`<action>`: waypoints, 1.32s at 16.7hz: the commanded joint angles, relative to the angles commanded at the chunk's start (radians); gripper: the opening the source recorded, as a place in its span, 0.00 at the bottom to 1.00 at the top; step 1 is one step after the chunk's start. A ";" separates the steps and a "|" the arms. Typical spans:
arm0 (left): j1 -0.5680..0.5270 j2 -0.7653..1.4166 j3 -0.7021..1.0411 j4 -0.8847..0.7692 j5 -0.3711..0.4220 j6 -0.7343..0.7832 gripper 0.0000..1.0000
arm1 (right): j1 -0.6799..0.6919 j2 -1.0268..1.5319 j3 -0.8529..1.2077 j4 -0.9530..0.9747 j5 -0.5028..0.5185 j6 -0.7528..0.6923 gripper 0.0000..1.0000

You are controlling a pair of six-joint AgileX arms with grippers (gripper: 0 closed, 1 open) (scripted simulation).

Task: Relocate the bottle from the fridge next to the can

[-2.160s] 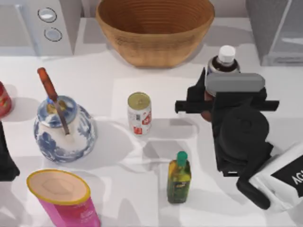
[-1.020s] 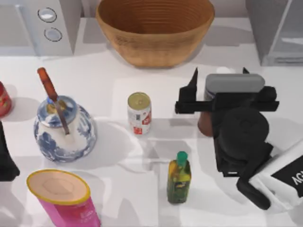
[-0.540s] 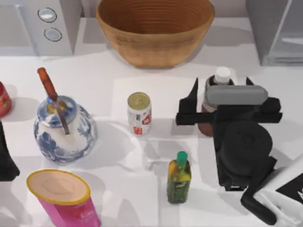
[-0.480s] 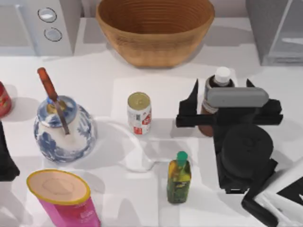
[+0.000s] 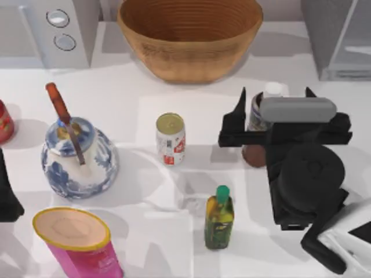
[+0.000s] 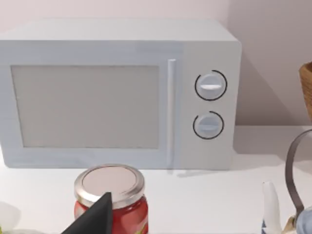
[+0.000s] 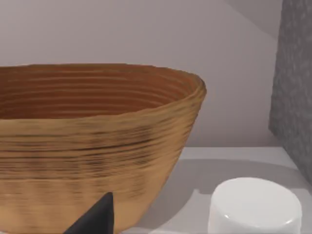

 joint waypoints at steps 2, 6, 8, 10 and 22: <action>0.000 0.000 0.000 0.000 0.000 0.000 1.00 | -0.040 -0.091 -0.005 -0.045 -0.048 -0.003 1.00; 0.000 0.000 0.000 0.000 0.000 0.000 1.00 | -0.171 -0.374 -0.057 -0.216 -0.176 -0.009 1.00; 0.000 0.000 0.000 0.000 0.000 0.000 1.00 | -0.252 -0.553 -0.105 -0.340 -0.249 -0.011 1.00; 0.000 0.000 0.000 0.000 0.000 0.000 1.00 | -0.340 -0.747 -0.165 -0.482 -0.326 -0.012 1.00; 0.000 0.000 0.000 0.000 0.000 0.000 1.00 | -0.754 -1.785 -0.520 -1.271 -0.759 -0.013 1.00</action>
